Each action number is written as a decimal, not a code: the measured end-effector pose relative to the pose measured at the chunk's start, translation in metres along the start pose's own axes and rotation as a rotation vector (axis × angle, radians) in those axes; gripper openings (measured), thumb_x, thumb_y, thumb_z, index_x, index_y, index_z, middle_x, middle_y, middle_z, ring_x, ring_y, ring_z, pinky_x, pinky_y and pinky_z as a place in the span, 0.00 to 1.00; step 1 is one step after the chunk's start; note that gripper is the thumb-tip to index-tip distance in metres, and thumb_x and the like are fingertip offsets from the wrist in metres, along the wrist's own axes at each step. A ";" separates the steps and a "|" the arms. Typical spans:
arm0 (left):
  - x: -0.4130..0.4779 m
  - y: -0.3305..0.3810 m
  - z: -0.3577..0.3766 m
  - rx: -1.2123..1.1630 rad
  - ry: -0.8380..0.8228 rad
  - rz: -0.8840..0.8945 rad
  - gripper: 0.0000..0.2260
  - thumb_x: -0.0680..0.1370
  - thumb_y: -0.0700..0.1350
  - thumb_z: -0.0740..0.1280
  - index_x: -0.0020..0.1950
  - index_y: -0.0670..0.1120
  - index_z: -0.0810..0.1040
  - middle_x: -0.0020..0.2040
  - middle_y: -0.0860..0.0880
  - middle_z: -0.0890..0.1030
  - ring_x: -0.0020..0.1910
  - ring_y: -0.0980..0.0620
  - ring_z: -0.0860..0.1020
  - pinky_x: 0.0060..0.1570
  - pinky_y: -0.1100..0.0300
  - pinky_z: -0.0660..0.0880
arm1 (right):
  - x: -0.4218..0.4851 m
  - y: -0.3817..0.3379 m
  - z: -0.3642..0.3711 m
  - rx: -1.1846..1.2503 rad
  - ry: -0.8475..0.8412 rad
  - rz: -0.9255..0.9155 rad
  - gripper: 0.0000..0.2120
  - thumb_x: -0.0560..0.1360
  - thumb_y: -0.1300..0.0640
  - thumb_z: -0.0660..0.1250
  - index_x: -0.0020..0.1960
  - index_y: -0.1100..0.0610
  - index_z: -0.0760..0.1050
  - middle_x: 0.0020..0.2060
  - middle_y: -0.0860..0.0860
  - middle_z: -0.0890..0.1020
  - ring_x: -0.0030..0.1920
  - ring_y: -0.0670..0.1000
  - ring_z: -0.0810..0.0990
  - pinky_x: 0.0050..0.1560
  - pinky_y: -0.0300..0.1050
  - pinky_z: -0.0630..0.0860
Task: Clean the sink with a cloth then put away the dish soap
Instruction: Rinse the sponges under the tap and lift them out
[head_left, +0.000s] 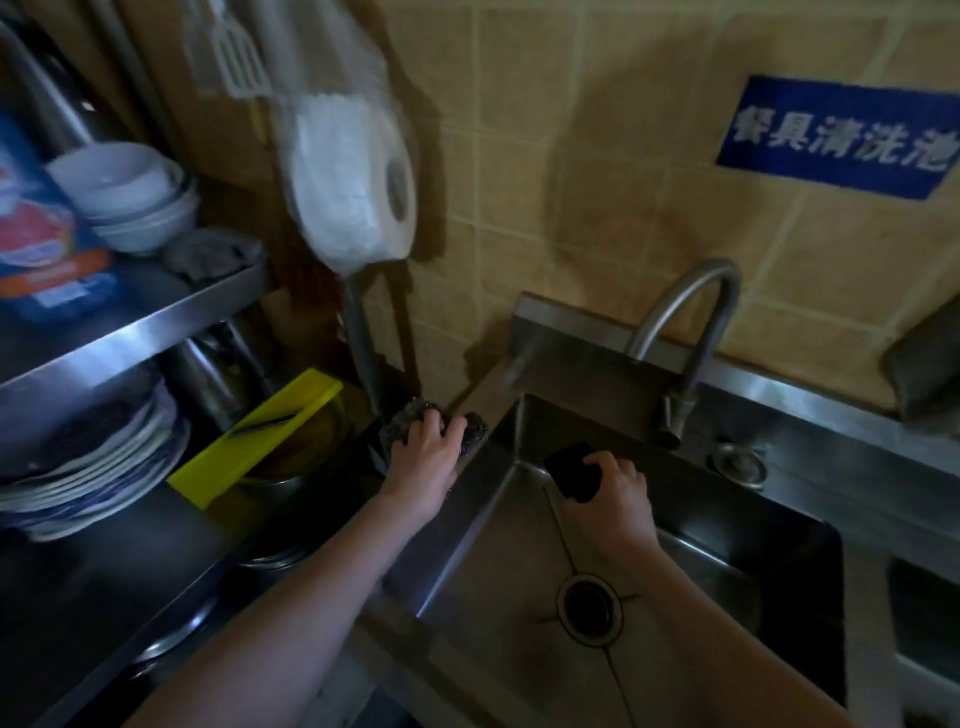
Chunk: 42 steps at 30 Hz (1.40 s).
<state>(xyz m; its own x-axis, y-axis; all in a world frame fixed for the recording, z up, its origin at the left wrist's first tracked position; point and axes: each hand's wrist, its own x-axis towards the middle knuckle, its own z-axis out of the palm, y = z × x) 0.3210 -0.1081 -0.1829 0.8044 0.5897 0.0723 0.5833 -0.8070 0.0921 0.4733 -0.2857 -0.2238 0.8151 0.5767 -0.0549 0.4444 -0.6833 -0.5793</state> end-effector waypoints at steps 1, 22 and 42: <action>-0.005 -0.010 -0.006 0.000 0.011 -0.020 0.26 0.75 0.42 0.67 0.70 0.49 0.58 0.65 0.43 0.62 0.64 0.42 0.65 0.58 0.45 0.72 | 0.001 -0.011 0.001 0.006 -0.014 -0.017 0.29 0.66 0.48 0.73 0.64 0.46 0.66 0.59 0.49 0.71 0.58 0.51 0.69 0.59 0.51 0.74; -0.108 -0.200 -0.133 0.096 0.108 -0.369 0.27 0.73 0.40 0.68 0.68 0.47 0.61 0.63 0.41 0.64 0.64 0.38 0.65 0.53 0.40 0.71 | -0.020 -0.269 0.039 0.077 -0.298 -0.518 0.26 0.67 0.55 0.74 0.63 0.51 0.70 0.60 0.53 0.74 0.63 0.55 0.71 0.60 0.55 0.76; -0.190 -0.373 -0.217 0.113 0.073 -0.591 0.23 0.73 0.38 0.65 0.67 0.45 0.64 0.63 0.41 0.65 0.64 0.40 0.65 0.58 0.40 0.70 | -0.064 -0.509 0.116 0.039 -0.308 -0.779 0.24 0.65 0.51 0.73 0.60 0.53 0.75 0.58 0.54 0.78 0.62 0.57 0.74 0.57 0.47 0.75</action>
<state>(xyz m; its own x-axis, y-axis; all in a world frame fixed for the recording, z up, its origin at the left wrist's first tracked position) -0.0732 0.0877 -0.0150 0.3333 0.9364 0.1097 0.9405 -0.3384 0.0318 0.1521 0.0768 -0.0196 0.1396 0.9778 0.1564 0.8206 -0.0258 -0.5709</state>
